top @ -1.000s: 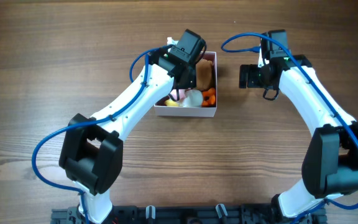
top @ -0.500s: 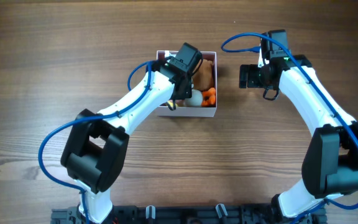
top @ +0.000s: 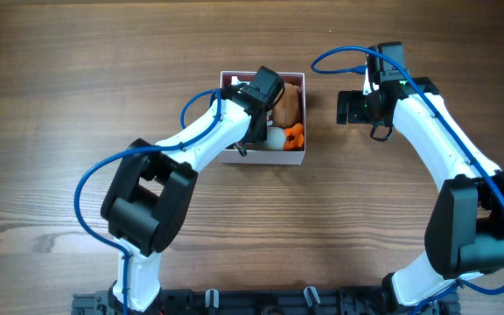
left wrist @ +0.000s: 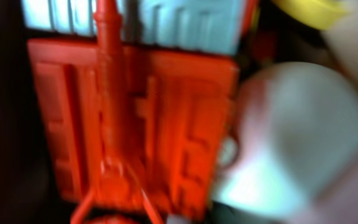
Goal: Pack container
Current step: 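Open the left gripper and push the rattle down among the toys, then withdraw the left gripper up and back to the left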
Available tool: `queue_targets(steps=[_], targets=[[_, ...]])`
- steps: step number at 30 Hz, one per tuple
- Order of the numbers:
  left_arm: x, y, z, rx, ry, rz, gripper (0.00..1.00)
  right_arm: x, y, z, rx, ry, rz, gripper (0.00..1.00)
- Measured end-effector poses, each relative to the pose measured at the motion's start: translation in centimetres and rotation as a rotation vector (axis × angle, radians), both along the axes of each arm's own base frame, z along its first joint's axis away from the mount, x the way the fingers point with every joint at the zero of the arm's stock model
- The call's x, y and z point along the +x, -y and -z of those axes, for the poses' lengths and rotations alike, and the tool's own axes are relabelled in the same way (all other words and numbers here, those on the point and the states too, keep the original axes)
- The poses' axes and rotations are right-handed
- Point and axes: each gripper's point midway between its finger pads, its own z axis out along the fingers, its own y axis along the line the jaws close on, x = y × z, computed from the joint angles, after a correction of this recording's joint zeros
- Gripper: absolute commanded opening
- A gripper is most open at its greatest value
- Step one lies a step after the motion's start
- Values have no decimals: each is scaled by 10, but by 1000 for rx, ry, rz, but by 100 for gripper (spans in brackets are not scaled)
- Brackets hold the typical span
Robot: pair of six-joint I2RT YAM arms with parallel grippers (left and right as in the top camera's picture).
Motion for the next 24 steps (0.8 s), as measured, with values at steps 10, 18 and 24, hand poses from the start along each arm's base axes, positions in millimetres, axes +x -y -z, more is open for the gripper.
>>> queue_targets(steps=[10, 18, 24], targets=[[-1, -2, -12, 1, 10, -1, 19, 0, 0, 0, 0, 0, 0, 99], [-2, 8, -88, -129, 131, 15, 26, 0, 0, 0, 0, 0, 0, 100], [-1, -4, -154, -184, 277, 4, 57, 0, 0, 0, 0, 0, 0, 100]])
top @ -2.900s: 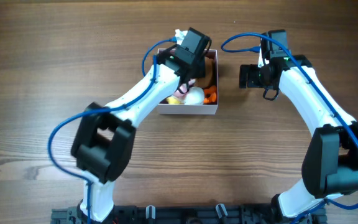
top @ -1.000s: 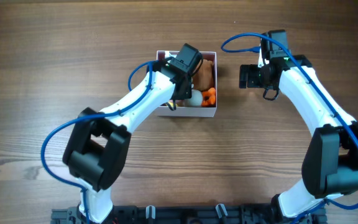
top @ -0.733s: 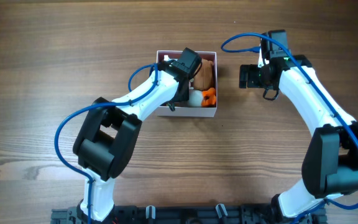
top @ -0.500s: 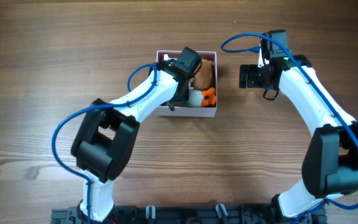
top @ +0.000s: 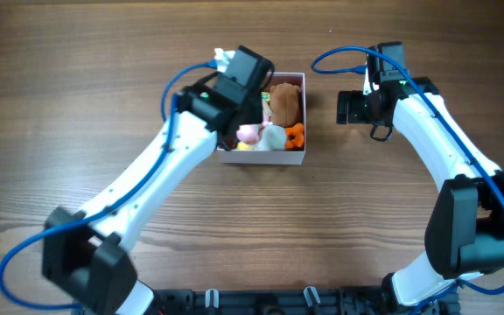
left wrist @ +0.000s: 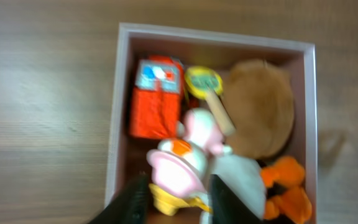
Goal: Pack container
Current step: 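Withdraw the left gripper up and back to the left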
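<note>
The white container [top: 294,160] sits mid-table, seen from above in the left wrist view as a box [left wrist: 118,124]. Inside lie a red toy truck [left wrist: 156,102], a yellow piece on a stick [left wrist: 205,84], a brown plush [left wrist: 260,109], a pink-and-white toy [left wrist: 179,158], a white object [left wrist: 241,180] and an orange toy [left wrist: 284,193]. My left gripper [left wrist: 179,208] hangs open above the box's near side, fingers either side of the pink toy far below. My right gripper [top: 354,107] hovers just right of the box; its jaws are not discernible.
Bare wooden tabletop [top: 77,79] surrounds the box on all sides. Blue cables loop off both arms, one near the right wrist [top: 335,54].
My left gripper was low inside the box, close over the red truck; now it is raised above the box with the whole contents in view. The right arm has not moved.
</note>
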Available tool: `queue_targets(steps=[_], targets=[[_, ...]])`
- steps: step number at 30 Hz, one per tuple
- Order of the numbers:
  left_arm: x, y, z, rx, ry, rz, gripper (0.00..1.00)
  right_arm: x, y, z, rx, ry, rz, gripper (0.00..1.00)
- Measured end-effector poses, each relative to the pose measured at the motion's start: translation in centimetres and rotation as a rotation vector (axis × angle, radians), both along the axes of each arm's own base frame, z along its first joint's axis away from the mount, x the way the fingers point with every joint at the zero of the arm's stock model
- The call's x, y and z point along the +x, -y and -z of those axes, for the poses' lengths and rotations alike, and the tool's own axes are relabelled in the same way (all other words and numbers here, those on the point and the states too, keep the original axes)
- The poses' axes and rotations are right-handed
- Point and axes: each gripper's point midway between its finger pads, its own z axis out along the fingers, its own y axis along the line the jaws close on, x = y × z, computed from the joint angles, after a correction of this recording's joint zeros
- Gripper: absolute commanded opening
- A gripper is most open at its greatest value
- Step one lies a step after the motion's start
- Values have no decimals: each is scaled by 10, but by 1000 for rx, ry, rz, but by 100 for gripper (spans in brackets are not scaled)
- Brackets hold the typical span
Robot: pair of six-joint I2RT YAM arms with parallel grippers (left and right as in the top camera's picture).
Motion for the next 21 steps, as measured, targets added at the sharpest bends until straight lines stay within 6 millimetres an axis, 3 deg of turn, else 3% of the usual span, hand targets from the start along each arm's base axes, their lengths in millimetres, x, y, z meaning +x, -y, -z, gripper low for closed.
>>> queue_targets(steps=[2, 3, 5, 6, 12, 15, 21], targets=[[5, -17, -14, 21, 39, -26, 59, 0, 0, 0, 0, 0, 0, 100], [7, -26, -18, 31, 53, -46, 66, 0, 0, 0, 0, 0, 0, 100], [15, -54, -27, 63, 80, -105, 95, 0, 0, 0, 0, 0, 0, 99], [18, -66, -30, 75, 87, -134, 100, 0, 0, 0, 0, 0, 0, 100], [38, -160, -35, 135, 103, -362, 100, 0, 0, 0, 0, 0, 0, 100], [39, -172, -36, 141, 103, -392, 100, 0, 0, 0, 0, 0, 0, 99], [39, -173, -36, 143, 103, -395, 100, 0, 0, 0, 0, 0, 0, 99]])
